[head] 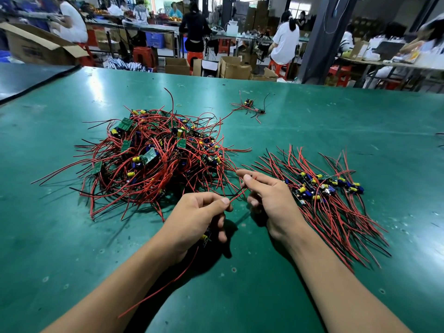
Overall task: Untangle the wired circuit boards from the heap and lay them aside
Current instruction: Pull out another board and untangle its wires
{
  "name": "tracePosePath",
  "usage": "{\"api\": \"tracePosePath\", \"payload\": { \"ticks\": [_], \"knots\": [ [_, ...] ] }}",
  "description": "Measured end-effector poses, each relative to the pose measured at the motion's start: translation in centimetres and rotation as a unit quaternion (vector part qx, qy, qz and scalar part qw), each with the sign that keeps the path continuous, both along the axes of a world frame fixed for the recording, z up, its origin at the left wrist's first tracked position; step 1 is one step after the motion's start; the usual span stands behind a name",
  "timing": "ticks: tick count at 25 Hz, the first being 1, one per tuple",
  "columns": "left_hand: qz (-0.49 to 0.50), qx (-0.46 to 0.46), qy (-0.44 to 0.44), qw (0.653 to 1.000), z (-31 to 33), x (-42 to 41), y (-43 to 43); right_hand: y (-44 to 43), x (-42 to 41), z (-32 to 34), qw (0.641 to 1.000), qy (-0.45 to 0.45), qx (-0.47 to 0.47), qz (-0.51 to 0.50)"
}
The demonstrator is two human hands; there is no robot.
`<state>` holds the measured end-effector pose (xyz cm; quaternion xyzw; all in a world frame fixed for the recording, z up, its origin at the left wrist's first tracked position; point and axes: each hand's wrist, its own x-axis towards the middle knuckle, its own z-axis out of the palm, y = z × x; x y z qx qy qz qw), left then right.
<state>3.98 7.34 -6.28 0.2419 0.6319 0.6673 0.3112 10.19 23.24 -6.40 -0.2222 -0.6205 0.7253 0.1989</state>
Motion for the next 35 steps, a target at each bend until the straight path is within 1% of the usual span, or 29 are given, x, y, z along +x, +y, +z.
{"api": "tracePosePath", "payload": {
  "ticks": [2,4,5,8,9,13,16,17,19,20,21,23,25,26,28,30,32,34,35],
  "knots": [
    [-0.006,0.0,-0.009,1.0,0.0,0.0,0.0,0.1,-0.1,-0.1,1.0,0.0,0.01,0.002],
    [-0.015,0.002,-0.033,0.999,0.2,0.2,0.1,0.3,-0.1,0.0,0.999,0.005,0.034,-0.018],
    [-0.016,0.007,-0.051,0.999,0.4,0.3,0.0,0.5,-0.2,0.0,0.999,0.015,0.024,-0.029],
    [-0.012,0.032,-0.108,0.994,1.2,0.3,0.0,1.0,0.0,0.6,0.994,0.054,-0.072,-0.057],
    [-0.012,0.041,-0.125,0.991,1.4,0.3,0.1,1.1,0.1,0.8,0.993,0.054,-0.086,-0.058],
    [-0.006,0.088,-0.209,0.974,1.6,0.1,0.5,0.2,0.4,1.1,0.999,-0.036,-0.033,-0.016],
    [0.006,0.127,-0.235,0.964,1.4,-0.2,0.6,-1.2,0.7,1.4,0.998,-0.061,-0.023,0.02],
    [0.007,0.142,-0.24,0.96,1.3,-0.4,0.6,-1.9,0.8,1.5,0.997,-0.074,0.001,0.035],
    [-0.004,0.172,-0.252,0.952,1.2,-0.5,0.6,-2.9,0.8,1.2,0.985,-0.118,0.108,0.065],
    [-0.01,0.179,-0.254,0.95,1.2,-0.4,0.6,-3.3,0.9,1.1,0.974,-0.135,0.167,0.067],
    [-0.014,0.179,-0.252,0.951,1.1,-0.4,0.6,-3.5,0.9,1.0,0.967,-0.142,0.206,0.057],
    [-0.005,0.161,-0.233,0.959,0.9,-0.4,0.7,-3.2,0.8,1.3,0.963,-0.141,0.23,0.025],
    [0.03,0.12,-0.189,0.974,0.7,-0.3,0.9,-1.9,0.9,1.7,0.956,-0.143,0.253,-0.024],
    [0.054,0.101,-0.162,0.98,0.6,-0.3,0.9,-1.0,1.0,1.9,0.946,-0.151,0.284,-0.051],
    [0.109,0.075,-0.109,0.985,0.5,-0.3,0.9,0.9,1.5,2.2,0.907,-0.184,0.366,-0.098],
    [0.141,0.059,-0.078,0.985,0.5,-0.2,0.7,2.1,2.0,2.3,0.872,-0.223,0.414,-0.135],
    [0.157,0.048,-0.066,0.984,0.7,0.0,0.6,2.3,2.2,2.0,0.835,-0.266,0.452,-0.163],
    [0.165,0.04,-0.068,0.983,0.8,0.0,0.5,1.9,2.2,1.5,0.779,-0.305,0.517,-0.183],
    [0.164,0.037,-0.073,0.983,0.8,0.0,0.5,1.6,2.3,1.4,0.758,-0.317,0.539,-0.186]
  ]
}}
